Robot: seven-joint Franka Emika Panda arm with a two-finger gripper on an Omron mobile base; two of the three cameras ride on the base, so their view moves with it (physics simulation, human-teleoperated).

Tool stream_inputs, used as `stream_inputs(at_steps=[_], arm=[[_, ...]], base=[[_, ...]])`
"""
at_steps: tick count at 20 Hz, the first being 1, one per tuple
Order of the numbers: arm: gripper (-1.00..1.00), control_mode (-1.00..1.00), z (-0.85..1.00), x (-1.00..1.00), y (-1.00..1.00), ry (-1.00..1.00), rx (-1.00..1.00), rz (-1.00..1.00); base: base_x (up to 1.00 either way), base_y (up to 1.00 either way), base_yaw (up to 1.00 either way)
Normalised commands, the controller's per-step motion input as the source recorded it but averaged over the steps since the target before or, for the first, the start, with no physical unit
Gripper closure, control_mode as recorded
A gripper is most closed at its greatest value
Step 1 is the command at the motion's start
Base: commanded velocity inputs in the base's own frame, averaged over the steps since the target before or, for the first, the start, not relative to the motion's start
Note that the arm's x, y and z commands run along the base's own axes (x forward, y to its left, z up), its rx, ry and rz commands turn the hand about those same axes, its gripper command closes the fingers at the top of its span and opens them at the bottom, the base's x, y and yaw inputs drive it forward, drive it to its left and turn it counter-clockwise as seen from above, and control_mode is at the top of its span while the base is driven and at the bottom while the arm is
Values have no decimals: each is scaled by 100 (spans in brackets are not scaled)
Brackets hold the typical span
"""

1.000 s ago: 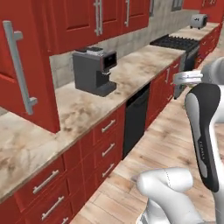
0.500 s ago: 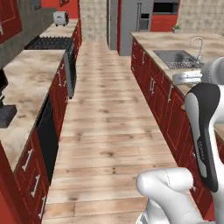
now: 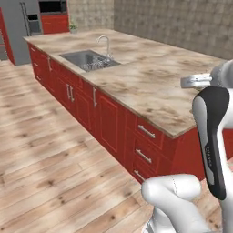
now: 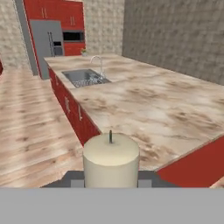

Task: Get the candle and the beer from the cabinet and move them to the dining counter.

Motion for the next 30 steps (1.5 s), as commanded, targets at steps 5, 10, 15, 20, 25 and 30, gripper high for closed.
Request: stream_inputs(at_steps=[5, 10, 15, 20, 25, 30], arm=[[100, 100, 0, 0, 0, 0, 0, 0], [100, 100, 0, 0, 0, 0, 0, 0], [100, 100, 0, 0, 0, 0, 0, 0], [100, 100, 0, 0, 0, 0, 0, 0], [100, 100, 0, 0, 0, 0, 0, 0], [100, 100, 0, 0, 0, 0, 0, 0]], base=[[0, -71, -1], [19, -100, 3], [23, -100, 0], [22, -100, 0], [13, -100, 0], [0, -100, 0]])
